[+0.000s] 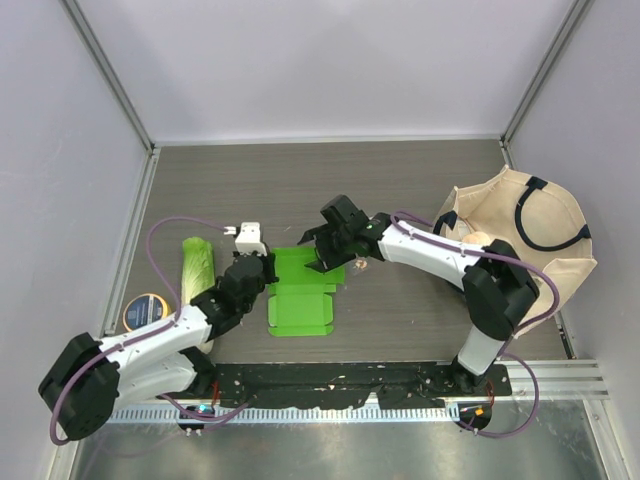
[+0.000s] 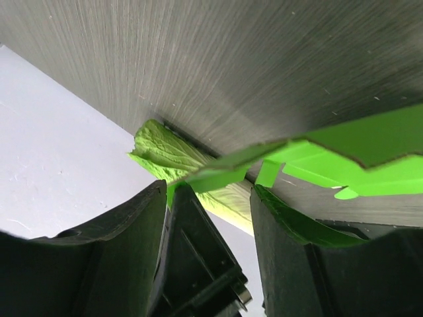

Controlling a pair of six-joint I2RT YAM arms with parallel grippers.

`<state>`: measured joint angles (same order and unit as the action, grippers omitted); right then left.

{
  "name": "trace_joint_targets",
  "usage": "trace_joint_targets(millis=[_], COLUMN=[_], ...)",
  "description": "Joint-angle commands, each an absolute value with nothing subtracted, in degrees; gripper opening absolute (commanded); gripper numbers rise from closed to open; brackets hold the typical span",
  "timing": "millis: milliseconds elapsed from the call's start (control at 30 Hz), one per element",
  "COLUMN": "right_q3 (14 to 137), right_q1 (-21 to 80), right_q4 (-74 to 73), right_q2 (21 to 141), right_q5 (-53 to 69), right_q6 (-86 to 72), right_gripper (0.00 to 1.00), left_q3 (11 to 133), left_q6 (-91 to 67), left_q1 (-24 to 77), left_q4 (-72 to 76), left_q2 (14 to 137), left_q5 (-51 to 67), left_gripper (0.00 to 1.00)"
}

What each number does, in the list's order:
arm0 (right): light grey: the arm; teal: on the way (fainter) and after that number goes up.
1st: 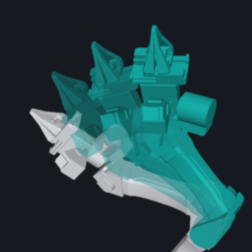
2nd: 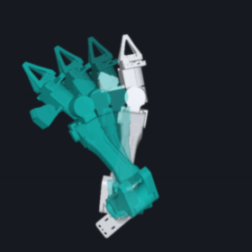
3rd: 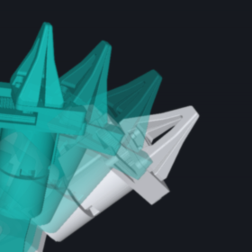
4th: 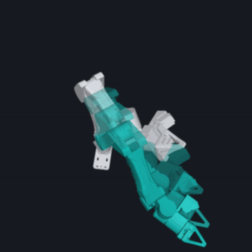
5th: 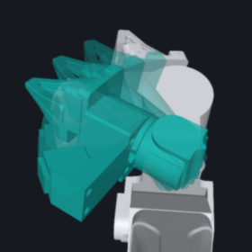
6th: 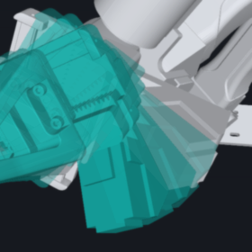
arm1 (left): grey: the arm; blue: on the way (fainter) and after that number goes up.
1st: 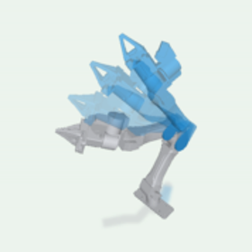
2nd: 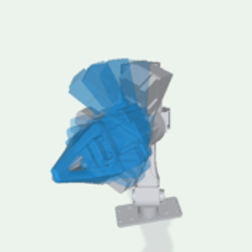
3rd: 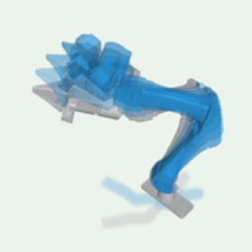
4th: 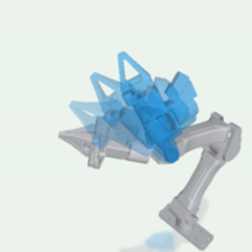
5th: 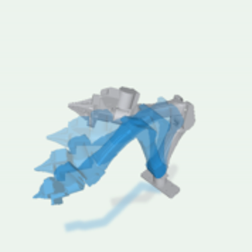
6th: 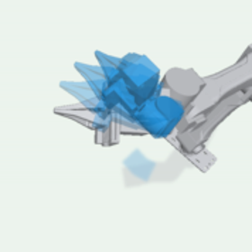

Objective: Fold the paper box

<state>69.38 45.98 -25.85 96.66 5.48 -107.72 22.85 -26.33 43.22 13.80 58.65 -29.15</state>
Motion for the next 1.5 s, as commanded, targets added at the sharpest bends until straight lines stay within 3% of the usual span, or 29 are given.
trace_joint_targets(millis=[0, 533, 667, 833, 933, 1000, 1067, 1133, 1233, 1300, 1467], right_q3=[74.7, 78.3, 78.2, 76.9, 75.5, 74.8, 74.1, 73.5, 69.9, 68.0, 58.6], right_q1=[46.0, 46.2, 46.3, 46.5, 46.5, 46.6, 46.8, 47.1, 47.8, 48.2, 49.0], right_q4=[-27.9, -30.1, -29.6, -27.5, -25.8, -24.4, -23.6, -21.9, -18.5, -14.8, 0.5], right_q2=[98.9, 103.1, 103.3, 103.1, 102.6, 102.4, 102.5, 102.4, 101.7, 100.9, 97.3], right_q5=[2.4, 2.4, 2.3, 2.3, 1.9, 1.5, 1.1, 0.4, -1.7, -2.8, -7.4], right_q6=[-109.8, -111.4, -111.7, -112.4, -112.7, -112.7, -112.2, -111.5, -110.6, -109.3, -101.3], right_gripper=[0.59, 0.50, 0.32, 0.23, 0.12, 0.03, 0.00, 0.00, 0.00, 0.00, 0.00], left_q3=[21.6, 19.4, 19.8, 19.0, 18.2, 18.2, 17.7, 17.3, 17.5, 18.4, 21.3], left_q6=[-24.2, -20.5, -20.4, -21.7, -23.5, -25.8, -26.9, -29.4, -32.9, -36.5, -39.5], left_q1=[43.7, 44.5, 44.6, 44.6, 44.6, 44.5, 44.6, 44.5, 44.6, 44.6, 43.9], left_q4=[18.9, 22.6, 23.3, 23.9, 23.4, 20.9, 19.3, 17.3, 10.8, 4.9, -6.9], left_q2=[56.3, 54.9, 55.8, 55.0, 53.4, 52.0, 49.2, 46.9, 40.5, 35.3, 31.8], left_q5=[-31.6, -31.6, -31.5, -31.5, -31.7, -31.4, -28.4, -26.1, -22.4, -23.2, -22.2], left_gripper=[0.00, 0.00, 0.00, 0.01, 0.09, 0.28, 0.46, 0.53, 0.57, 0.56, 0.40])
